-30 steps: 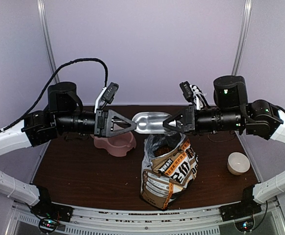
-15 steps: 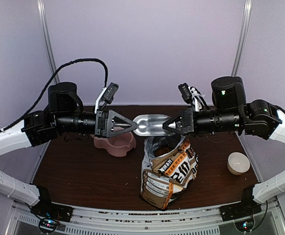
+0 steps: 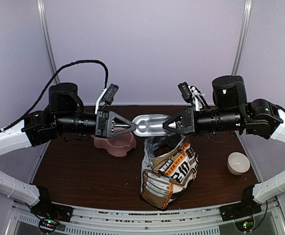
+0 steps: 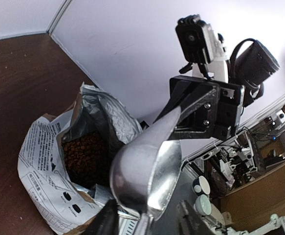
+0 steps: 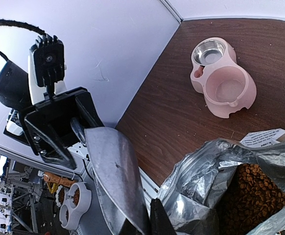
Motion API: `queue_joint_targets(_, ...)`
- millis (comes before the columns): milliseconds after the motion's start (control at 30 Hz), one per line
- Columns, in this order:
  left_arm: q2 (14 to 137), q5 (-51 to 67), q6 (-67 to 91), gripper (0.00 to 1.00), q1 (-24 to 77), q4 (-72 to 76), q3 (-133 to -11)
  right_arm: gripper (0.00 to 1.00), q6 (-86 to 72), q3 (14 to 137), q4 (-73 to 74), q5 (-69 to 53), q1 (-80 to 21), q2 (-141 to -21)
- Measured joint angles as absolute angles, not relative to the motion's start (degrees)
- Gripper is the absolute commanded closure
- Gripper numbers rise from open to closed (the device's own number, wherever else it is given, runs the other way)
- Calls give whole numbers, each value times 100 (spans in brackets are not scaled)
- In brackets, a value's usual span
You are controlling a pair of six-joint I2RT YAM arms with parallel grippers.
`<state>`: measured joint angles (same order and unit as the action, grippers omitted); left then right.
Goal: Serve the pet food
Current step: Pass from the right arm to the left
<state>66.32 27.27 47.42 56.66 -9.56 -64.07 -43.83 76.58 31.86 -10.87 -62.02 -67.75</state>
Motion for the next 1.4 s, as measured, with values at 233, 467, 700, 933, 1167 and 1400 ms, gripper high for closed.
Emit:
queue_joint_targets(233,6624,2685,4768,57,5649,-958,-6407,100,-4381,7658,3262,-1039,-6200,-6775)
queue_joint_targets(467,6622,2674,4834,73,5603,-961,-6394,100,-4381,7658,3242,-1048,-6202,-6761)
queue_joint_targets(700,6567,2670,4862,55,5599,-902,-6316,100,-4379,7653,3275,-1039,-6202,-6757)
queue_joint_targets(933,6514,2703,4984,72,5594,-729,-6213,100,-4381,7653,3251,-1048,-6202,-6757)
queue_joint_targets(1167,6504,2729,5030,72,5588,-613,-6114,100,-4386,7605,3223,-1072,-6202,-6753)
queue_joint_targets(1400,6390,2738,5094,61,5588,-561,-6029,100,-4388,7531,3144,-1092,-6208,-6751)
